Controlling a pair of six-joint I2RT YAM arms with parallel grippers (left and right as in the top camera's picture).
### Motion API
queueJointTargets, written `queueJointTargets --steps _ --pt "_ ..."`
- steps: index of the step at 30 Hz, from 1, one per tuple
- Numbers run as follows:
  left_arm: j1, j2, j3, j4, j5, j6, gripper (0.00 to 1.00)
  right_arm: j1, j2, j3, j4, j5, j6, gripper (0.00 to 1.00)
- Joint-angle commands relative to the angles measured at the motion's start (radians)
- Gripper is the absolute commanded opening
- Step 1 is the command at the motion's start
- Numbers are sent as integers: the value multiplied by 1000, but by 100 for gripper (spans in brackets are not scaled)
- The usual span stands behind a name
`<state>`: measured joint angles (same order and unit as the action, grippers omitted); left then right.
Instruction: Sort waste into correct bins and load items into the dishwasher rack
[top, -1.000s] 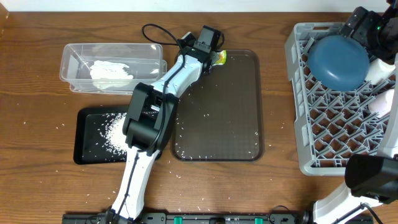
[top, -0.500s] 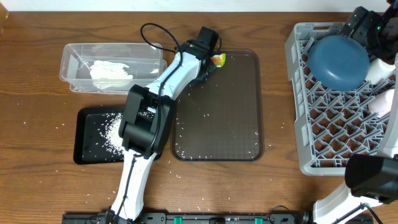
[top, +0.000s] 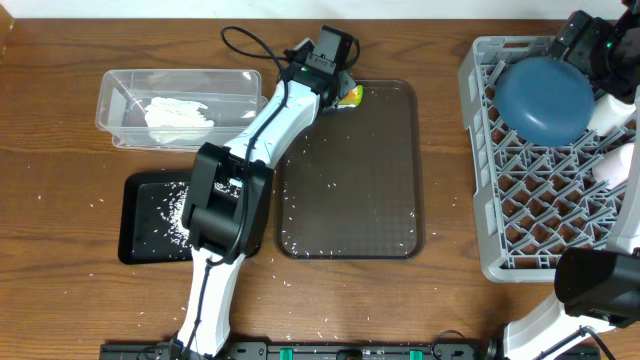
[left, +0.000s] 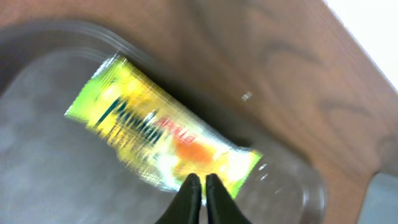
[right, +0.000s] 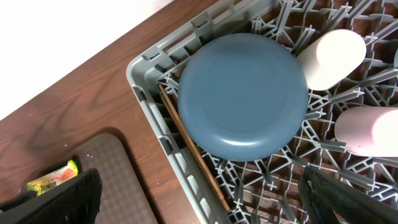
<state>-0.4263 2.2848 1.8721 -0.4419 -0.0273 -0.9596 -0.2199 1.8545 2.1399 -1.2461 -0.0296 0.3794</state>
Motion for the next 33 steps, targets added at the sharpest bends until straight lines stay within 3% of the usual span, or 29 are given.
queueJointTargets --steps 1,15,25,33 --pt "4 2 -3 55 -60 21 6 -2 -3 4 -3 3 9 99" --pt "4 141 -3 215 -74 24 6 -2 -3 4 -3 3 9 99" --pt "4 147 -3 187 -75 24 6 -2 -3 4 -3 3 9 99" --pt "4 144 -3 36 -22 24 6 -2 -3 4 -3 3 9 99"
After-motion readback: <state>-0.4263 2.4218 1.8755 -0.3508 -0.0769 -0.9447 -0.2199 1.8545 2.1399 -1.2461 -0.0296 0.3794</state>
